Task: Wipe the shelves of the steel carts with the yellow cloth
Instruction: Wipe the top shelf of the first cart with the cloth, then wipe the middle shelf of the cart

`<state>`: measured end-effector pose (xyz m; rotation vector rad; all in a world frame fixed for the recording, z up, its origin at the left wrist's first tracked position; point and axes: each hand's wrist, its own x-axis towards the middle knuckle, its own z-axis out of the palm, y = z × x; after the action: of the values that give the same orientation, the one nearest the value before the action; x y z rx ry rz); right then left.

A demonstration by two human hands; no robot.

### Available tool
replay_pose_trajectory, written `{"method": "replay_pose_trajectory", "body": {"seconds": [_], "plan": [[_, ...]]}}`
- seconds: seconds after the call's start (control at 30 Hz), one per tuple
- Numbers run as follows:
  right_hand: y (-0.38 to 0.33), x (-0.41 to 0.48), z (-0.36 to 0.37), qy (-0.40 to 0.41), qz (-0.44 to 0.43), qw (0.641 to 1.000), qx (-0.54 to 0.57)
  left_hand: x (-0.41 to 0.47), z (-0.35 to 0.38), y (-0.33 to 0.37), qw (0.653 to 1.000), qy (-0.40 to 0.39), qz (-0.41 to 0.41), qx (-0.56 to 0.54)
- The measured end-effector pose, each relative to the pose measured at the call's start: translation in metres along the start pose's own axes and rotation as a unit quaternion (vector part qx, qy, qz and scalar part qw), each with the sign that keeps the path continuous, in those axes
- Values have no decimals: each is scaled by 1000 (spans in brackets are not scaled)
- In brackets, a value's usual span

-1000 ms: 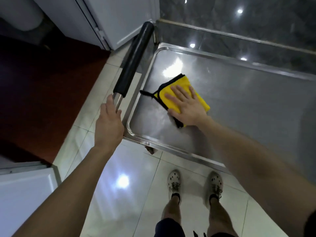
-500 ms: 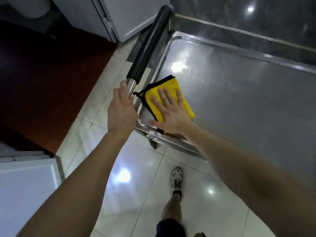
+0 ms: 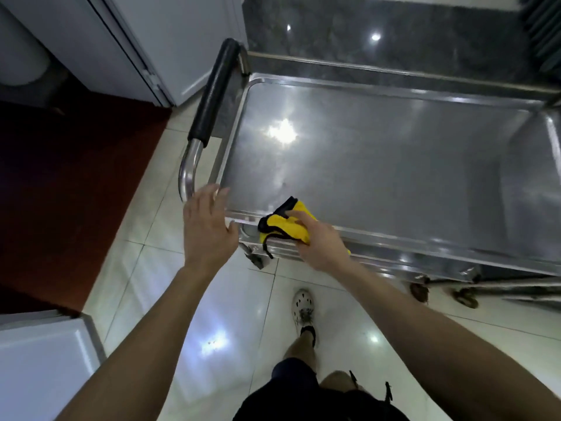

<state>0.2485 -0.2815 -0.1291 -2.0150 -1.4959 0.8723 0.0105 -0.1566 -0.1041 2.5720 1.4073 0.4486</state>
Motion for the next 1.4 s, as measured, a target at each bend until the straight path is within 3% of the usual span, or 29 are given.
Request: {"method": "replay_pose_trajectory", "body": {"seconds": [0.07,0.17,0.27,0.43,0.5,0.6,0.7,0.77,0.87,1.1,1.2,1.33,1.4], "plan": [[-2,-28,-17,10,95,988,119,-29,11,11,986,-123,21,-107],[0,-70,-32,-18,134,961,242,-59,19,36,914,-283,-43,-288],[3,-103,-28,-74,140,929,336,-76,18,56,852,-328,-144,-382],[24,-147,17,-111,228,829,499,-102,18,62,783,-349,-195,-477],[32,-158,36,-101,278,799,523,-117,18,59,774,-357,-215,-477],[41,-175,61,-132,261,789,540,-136,24,49,784,-330,-270,-452],[43,-181,85,-91,251,856,443,-143,30,31,789,-328,-296,-427],[44,-175,101,-14,280,898,339,-143,38,13,803,-351,-275,-397],[50,-158,121,37,275,929,244,-144,67,-11,832,-354,-243,-352],[125,-73,195,119,264,948,135,-127,197,-65,908,-278,-158,-272],[158,-30,213,135,261,951,93,-103,250,-79,937,-220,-122,-244],[184,57,199,243,175,953,52,-30,288,-88,953,-96,-102,-268],[194,88,206,223,176,957,-51,-17,303,-96,953,-14,-99,-286]]}}
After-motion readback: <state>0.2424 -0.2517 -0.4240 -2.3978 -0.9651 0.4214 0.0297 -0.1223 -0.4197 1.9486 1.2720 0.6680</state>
